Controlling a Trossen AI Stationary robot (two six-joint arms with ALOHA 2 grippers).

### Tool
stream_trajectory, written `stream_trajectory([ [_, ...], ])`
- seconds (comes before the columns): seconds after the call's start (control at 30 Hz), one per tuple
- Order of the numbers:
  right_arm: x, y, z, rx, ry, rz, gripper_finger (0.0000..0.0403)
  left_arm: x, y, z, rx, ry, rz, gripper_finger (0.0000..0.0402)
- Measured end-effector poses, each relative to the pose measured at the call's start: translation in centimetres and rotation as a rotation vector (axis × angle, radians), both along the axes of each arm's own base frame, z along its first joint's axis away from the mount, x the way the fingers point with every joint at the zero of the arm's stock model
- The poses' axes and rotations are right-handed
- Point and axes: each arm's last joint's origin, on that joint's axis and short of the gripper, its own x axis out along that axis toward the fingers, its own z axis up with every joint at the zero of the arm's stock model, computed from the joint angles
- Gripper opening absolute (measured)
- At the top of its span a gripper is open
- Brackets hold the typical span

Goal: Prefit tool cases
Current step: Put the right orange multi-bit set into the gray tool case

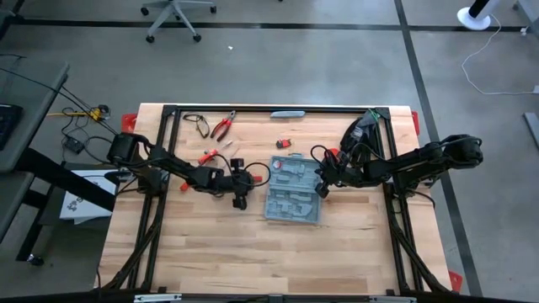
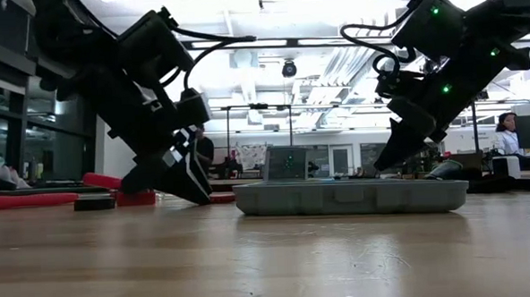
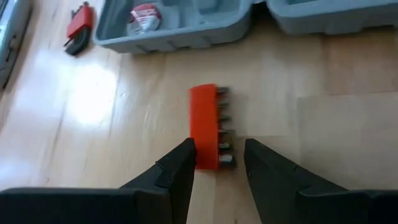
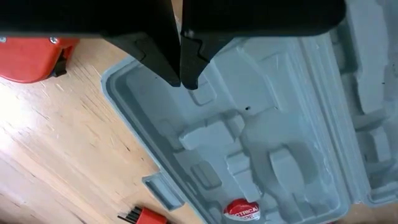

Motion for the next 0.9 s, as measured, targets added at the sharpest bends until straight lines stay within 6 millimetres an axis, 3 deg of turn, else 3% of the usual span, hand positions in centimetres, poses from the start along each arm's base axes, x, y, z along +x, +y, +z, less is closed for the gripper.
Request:
stream_trajectory([
  [0.3, 0.0, 0.0, 0.0, 0.0, 0.0, 0.0, 0.0, -0.1, 0.3, -0.1, -0.063, -0.031, 0.083, 0.0131],
  [0.63, 0.0, 0.0, 0.0, 0.0, 0.0, 0.0, 0.0, -0.2, 2.4, -0.4, -0.207, -0.023, 0.157, 0.013],
  [0.9, 0.0, 0.0, 0.0, 0.0, 0.0, 0.0, 0.0, -0.2, 3.2, -0.4, -0.198, -0.049, 0.2, 0.0065],
])
